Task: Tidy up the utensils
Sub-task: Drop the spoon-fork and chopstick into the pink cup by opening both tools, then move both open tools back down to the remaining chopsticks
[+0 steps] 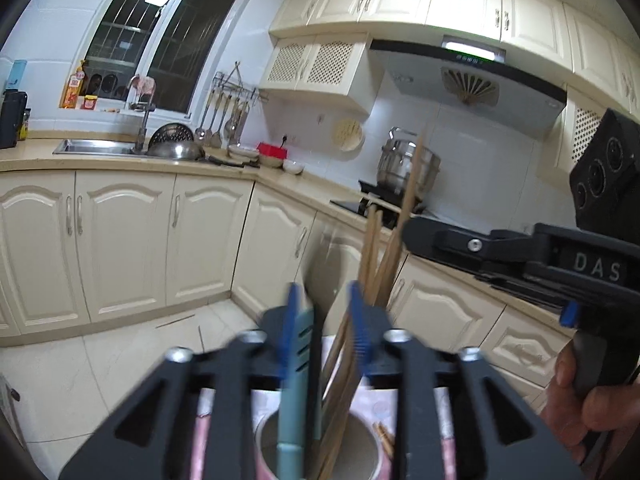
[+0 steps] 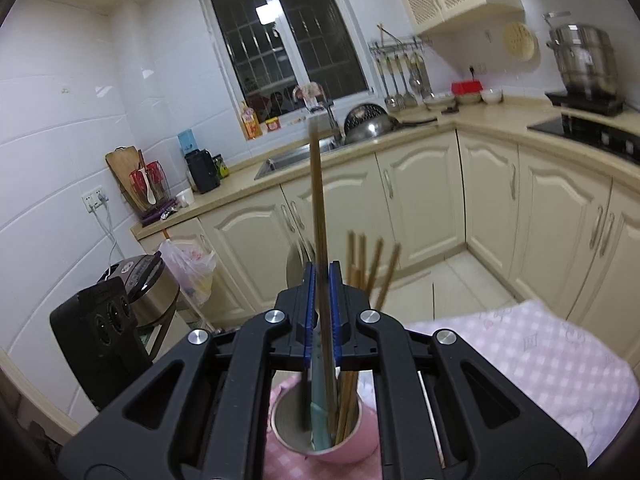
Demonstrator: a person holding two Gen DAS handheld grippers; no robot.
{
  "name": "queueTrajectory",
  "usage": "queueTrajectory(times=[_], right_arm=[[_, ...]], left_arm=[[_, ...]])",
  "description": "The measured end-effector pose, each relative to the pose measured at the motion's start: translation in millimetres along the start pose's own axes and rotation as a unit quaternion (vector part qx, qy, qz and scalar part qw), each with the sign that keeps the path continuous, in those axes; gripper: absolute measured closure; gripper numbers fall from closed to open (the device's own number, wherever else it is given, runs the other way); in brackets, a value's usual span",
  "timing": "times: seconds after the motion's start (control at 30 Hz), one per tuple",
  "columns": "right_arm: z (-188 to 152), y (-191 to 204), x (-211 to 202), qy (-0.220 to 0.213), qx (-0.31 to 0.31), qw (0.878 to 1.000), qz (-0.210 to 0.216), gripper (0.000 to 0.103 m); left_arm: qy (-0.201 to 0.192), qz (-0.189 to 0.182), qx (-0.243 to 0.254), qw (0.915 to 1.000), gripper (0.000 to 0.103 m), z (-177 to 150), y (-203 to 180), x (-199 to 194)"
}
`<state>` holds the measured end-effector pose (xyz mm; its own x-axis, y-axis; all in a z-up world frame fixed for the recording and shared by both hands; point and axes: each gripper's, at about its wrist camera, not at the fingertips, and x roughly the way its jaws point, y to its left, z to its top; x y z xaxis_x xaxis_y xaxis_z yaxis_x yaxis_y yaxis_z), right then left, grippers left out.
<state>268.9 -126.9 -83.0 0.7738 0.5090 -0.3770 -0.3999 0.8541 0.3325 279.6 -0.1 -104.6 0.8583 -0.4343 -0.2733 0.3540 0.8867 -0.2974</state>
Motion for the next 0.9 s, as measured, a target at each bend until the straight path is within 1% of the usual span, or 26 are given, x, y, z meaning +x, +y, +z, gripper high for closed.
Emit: queueTrajectory(times=[0.03,0.07,0.1,0.13,0.17,0.2,0.23,0.3,0.37,0.4,0.53,0.77,0.9], right_arm=[[-1,-2,-2,0.001,0.005,1.000,-0.003,0.066],[-2,-6,-6,-0.001,0.012,1.000,-0.007,0.052],[-3,-8,-11,-0.008,0.017,1.000,-0.011,0.033],[-3,-10,-17,-0.017,0.020,1.000,-0.014,0.032],[-3,-12,-23,-0.024,0.021,0.999,-0.017,0.032],[-2,-13,-28,-0.026,0.024,0.999,-0.018,0.026],[-2,-15,-32,-0.028,0.028,0.999,-0.019,0.016],[-2,-21,-42,-0.034,0.035,0.998,-0.031,0.007],[-3,-27,-48,-0.031,0.042,0.997,-0.050,0.006],[-4,-30,-50,-0.025,0.046,0.997,-0.058,0.006],[-11,-46,-61,-0.012,0.067,0.994,-0.086,0.006],[-30,-64,-82,0.002,0.087,0.990,-0.110,0.006],[-42,-73,-94,0.010,0.095,0.988,-0.122,0.006]], left_arm=[[-0.003,0.001,-0.002,1.0000,0.054,0,2,-3],[-0.005,0.003,-0.004,1.0000,0.051,1,4,-8],[-0.006,0.005,-0.004,1.0000,0.045,1,5,-11],[-0.008,0.008,-0.004,0.9999,0.039,2,6,-15],[-0.010,0.011,-0.004,0.9999,0.036,4,7,-18],[-0.013,0.014,-0.005,0.9998,0.031,6,8,-24],[-0.013,0.017,-0.005,0.9998,0.024,7,8,-27],[-0.014,0.024,-0.003,0.9996,0.020,10,7,-36],[-0.011,0.034,0.006,0.9994,0.016,13,4,-44],[-0.009,0.041,0.011,0.9991,0.012,14,1,-47],[-0.002,0.054,0.026,0.9982,0.011,17,-8,-58],[0.002,0.063,0.042,0.9971,0.011,19,-25,-82],[0.022,0.083,0.059,0.9945,0.011,15,-38,-87]])
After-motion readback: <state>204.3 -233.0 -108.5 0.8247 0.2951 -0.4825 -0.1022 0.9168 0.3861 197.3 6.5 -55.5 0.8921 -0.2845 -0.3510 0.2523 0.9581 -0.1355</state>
